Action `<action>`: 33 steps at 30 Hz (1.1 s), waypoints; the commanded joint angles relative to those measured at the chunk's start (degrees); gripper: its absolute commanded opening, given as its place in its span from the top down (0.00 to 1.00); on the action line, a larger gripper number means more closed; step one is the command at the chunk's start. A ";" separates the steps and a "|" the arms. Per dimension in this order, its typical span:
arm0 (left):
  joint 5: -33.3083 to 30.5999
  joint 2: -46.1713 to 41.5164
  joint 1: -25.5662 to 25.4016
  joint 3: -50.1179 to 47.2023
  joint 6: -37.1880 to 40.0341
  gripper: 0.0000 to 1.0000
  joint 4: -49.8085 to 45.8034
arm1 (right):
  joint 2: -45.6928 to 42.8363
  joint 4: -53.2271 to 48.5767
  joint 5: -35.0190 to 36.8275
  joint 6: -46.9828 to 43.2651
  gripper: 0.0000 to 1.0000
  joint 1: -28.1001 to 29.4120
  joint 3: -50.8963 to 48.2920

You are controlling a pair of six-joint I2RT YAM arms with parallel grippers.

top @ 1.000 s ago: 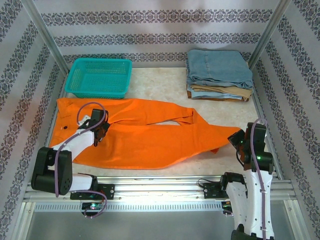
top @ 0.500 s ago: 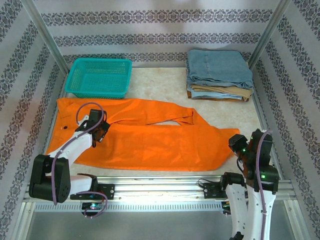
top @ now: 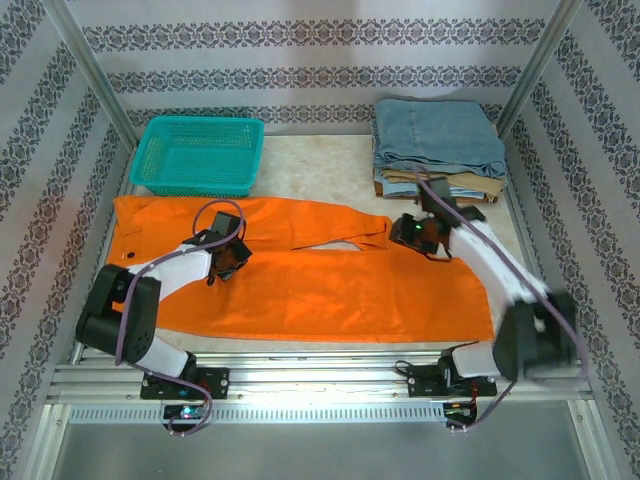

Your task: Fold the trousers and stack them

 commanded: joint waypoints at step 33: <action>7.77 -3.75 -2.18 0.53 8.03 1.00 -2.27 | 15.02 -5.90 27.65 -17.10 1.00 3.64 29.93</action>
